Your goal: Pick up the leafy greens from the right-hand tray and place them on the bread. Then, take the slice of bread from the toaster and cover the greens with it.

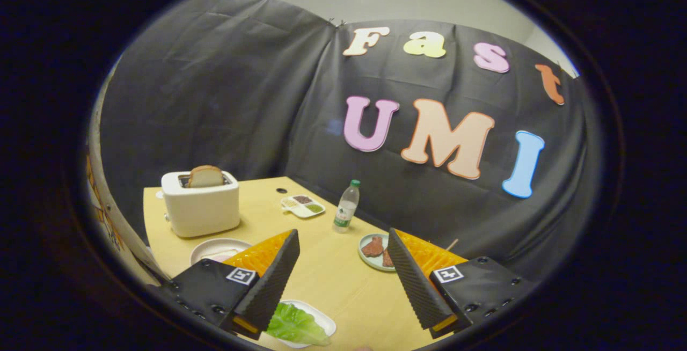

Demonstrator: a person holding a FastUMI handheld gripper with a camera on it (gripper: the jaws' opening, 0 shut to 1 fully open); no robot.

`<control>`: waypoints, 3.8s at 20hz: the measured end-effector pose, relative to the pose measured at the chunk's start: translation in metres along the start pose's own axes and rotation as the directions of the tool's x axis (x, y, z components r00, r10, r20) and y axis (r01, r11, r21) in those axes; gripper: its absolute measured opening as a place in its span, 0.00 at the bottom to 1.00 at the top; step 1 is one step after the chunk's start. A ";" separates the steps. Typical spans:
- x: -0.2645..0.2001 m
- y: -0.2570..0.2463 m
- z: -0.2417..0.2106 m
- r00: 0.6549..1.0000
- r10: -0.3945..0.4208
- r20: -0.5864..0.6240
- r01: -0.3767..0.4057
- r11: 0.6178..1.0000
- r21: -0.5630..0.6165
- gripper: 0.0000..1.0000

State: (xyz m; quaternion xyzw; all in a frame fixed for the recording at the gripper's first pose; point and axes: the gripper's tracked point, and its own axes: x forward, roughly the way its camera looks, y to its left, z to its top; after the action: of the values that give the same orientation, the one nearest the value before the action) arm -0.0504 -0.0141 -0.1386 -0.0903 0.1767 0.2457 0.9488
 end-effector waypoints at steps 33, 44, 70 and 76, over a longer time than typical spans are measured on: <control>0.001 0.085 -0.253 0.761 0.417 -0.497 -0.447 0.892 0.064 1.00; -0.007 0.085 -0.282 0.713 0.434 -0.551 -0.420 0.893 0.160 0.99; -0.013 0.088 -0.242 0.766 0.345 -0.543 -0.359 0.930 0.085 0.08; -0.010 0.086 -0.206 0.803 0.310 -0.508 -0.332 0.942 0.050 0.08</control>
State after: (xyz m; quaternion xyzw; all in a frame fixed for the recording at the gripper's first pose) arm -0.1608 0.0024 -0.3315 -0.1403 0.4284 0.3735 0.8107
